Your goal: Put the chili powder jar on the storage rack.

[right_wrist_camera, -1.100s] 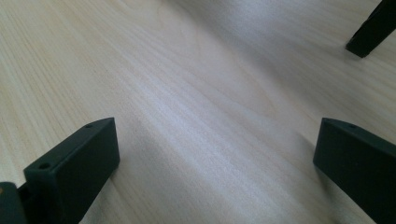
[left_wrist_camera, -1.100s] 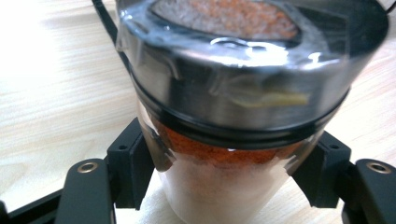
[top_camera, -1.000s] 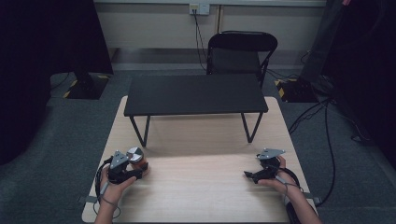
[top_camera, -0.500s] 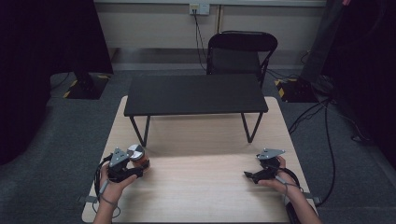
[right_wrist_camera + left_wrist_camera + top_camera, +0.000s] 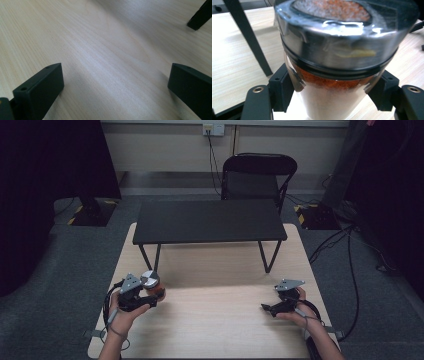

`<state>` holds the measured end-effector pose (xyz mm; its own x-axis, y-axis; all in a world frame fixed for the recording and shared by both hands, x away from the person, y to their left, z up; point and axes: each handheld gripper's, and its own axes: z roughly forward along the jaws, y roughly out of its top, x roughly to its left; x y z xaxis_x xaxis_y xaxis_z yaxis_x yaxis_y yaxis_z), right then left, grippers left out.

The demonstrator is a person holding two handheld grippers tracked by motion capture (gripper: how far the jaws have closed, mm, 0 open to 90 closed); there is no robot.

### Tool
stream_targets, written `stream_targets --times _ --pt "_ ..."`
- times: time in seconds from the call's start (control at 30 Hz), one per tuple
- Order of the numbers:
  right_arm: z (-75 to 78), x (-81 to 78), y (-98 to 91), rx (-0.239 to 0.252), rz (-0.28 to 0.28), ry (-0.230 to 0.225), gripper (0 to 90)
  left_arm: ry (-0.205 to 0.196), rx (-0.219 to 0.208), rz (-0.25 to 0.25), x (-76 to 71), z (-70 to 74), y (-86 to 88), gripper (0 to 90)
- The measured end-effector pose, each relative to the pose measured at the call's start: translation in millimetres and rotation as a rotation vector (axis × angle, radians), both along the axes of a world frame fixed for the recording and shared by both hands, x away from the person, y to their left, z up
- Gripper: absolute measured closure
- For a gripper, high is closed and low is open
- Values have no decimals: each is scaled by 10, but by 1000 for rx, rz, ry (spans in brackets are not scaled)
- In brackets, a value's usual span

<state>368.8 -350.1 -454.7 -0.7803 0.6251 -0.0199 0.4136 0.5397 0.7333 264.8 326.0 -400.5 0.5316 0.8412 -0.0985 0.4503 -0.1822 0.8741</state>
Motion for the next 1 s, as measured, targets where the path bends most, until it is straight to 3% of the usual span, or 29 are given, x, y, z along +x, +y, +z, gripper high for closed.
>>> stream_targets --times 0.8,1.0 --pt "2 2 -1 -1 2 1 0 -12 -8 -79 267 540 -140 310" --pt "2 2 -1 -1 2 1 0 -21 12 -107 340 710 -209 310"
